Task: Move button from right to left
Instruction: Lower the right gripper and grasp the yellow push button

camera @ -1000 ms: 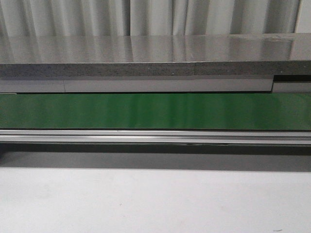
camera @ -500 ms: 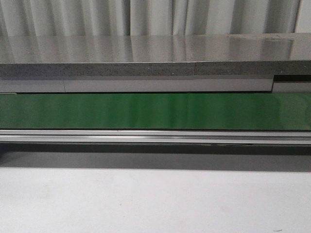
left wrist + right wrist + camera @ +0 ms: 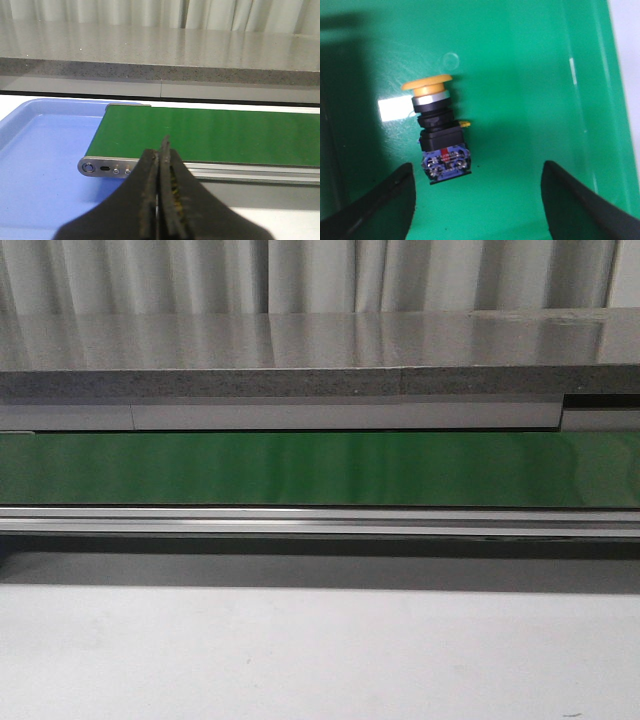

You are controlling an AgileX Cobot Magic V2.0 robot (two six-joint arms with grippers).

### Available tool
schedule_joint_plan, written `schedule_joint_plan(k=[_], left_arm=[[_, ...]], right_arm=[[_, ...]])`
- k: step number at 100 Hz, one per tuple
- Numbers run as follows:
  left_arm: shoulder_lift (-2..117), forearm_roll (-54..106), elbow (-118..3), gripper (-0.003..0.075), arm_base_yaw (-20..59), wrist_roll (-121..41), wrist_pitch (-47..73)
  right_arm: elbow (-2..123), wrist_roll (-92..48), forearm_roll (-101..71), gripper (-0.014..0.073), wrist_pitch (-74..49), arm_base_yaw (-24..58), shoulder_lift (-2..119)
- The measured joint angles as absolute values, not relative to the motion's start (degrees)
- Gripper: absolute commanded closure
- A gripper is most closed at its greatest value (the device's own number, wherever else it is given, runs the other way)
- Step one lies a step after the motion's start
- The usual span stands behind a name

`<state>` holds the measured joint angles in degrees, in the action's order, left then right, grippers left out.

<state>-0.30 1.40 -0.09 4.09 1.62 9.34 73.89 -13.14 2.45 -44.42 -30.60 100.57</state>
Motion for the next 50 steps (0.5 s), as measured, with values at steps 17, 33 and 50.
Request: schedule_joint_plan(k=[17,33,50], left_arm=[[-0.3,1.4,-0.09,0.0741,4.09,1.62,9.34],[-0.3,1.4,-0.09,0.0741,4.09,1.62,9.34],[-0.3,1.4,-0.09,0.074,4.09,1.62,9.34]], right_arm=[[74.13,-17.95,-1.8,0.0074,-44.03,-31.07,105.43],[74.28,-20.84,-5.01,0.0074,-42.88,-31.1,109.85],[74.28,-21.59,-5.36,0.0074,-40.29,-31.2,112.73]])
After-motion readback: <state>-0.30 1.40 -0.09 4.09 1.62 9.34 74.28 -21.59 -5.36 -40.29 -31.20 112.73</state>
